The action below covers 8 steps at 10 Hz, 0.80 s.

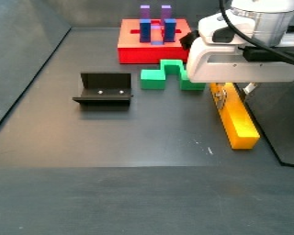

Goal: Pick up the yellow object. Move up. Move to above the board. Insert the yellow object.
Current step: Pick up the yellow object, then move up.

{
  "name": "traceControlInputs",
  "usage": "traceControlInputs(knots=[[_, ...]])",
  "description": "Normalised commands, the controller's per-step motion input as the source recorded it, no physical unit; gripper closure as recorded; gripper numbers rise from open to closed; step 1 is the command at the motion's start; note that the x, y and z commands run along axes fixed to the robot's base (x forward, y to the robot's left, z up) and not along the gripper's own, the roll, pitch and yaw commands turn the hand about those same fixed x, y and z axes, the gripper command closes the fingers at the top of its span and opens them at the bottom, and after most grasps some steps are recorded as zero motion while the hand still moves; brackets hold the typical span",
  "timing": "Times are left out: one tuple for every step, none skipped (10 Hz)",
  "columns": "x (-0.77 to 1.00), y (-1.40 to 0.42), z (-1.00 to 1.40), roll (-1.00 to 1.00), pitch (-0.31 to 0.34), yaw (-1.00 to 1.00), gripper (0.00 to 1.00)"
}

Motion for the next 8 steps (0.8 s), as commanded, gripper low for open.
traceControlInputs(knots=[[0.00,0.00,0.00,0.00,0.000,0.00,1.00],[0.00,0.00,0.00,0.00,0.000,0.00,1.00],[0.00,0.00,0.00,0.00,0.000,0.00,1.00],[0.00,0.00,0.00,0.00,0.000,0.00,1.00],[0.00,0.00,0.83,0.00,0.000,0.00,1.00],[-0.05,0.06,0.80,0.01,0.022,0.04,1.00],[-0.09,0.04,0.56,0.05,0.037,0.02,1.00],[-0.07,0.02,0.38,0.10,0.026,0.01,1.00]])
